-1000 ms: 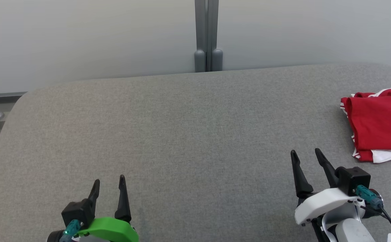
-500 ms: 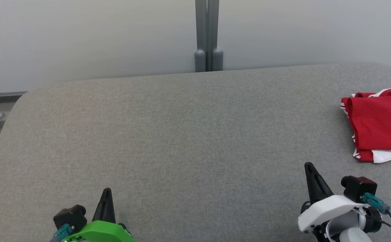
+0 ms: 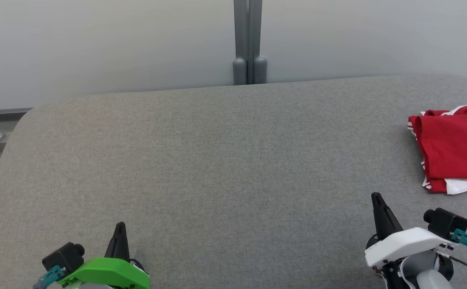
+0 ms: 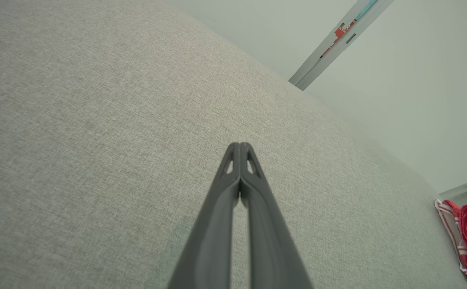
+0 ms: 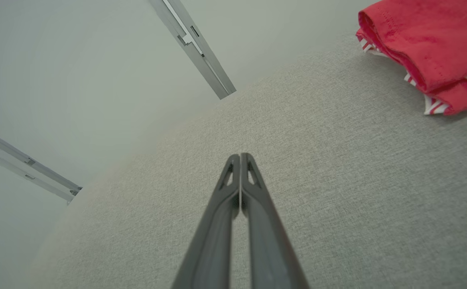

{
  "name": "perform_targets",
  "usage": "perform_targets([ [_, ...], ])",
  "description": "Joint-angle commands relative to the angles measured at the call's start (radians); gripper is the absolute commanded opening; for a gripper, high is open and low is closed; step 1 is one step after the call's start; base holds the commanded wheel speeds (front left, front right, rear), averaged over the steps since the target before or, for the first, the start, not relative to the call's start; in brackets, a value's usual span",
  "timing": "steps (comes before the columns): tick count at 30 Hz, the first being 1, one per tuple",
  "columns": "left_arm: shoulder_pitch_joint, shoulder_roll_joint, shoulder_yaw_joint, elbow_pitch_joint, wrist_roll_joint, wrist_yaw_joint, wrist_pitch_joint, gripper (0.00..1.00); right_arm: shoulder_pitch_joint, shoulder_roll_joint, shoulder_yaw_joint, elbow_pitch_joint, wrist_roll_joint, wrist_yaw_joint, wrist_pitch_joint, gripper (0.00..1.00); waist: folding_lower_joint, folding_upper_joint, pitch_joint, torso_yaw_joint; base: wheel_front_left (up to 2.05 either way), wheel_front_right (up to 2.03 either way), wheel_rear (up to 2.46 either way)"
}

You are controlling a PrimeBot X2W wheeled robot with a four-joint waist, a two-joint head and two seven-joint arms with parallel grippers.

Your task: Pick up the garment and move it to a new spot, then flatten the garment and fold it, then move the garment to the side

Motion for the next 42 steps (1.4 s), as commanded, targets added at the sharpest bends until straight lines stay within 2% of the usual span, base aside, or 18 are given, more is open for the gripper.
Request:
perform_targets([
  [1, -0.035, -0.001, 0.018, -0.017, -0.033, -0.012, 0.008, 0.00, -0.029, -0.003, -0.008, -0.019, 0.040, 0.000, 0.008, 0.00, 0.0000, 0.0000, 0.000, 0.000, 0.00, 0.00, 0.00],
  [21, -0.055, -0.017, 0.099, -0.032, -0.257, -0.067, 0.075, 0.00, -0.041, -0.005, -0.040, -0.030, 0.317, -0.001, 0.066, 0.00, 0.0000, 0.0000, 0.006, 0.002, 0.00, 0.00, 0.00],
  [42, -0.070, -0.031, 0.168, -0.043, -0.444, -0.115, 0.130, 0.00, -0.051, -0.006, -0.066, -0.037, 0.550, -0.001, 0.116, 0.00, 0.0000, 0.0000, 0.012, 0.004, 0.00, 0.00, 0.00],
])
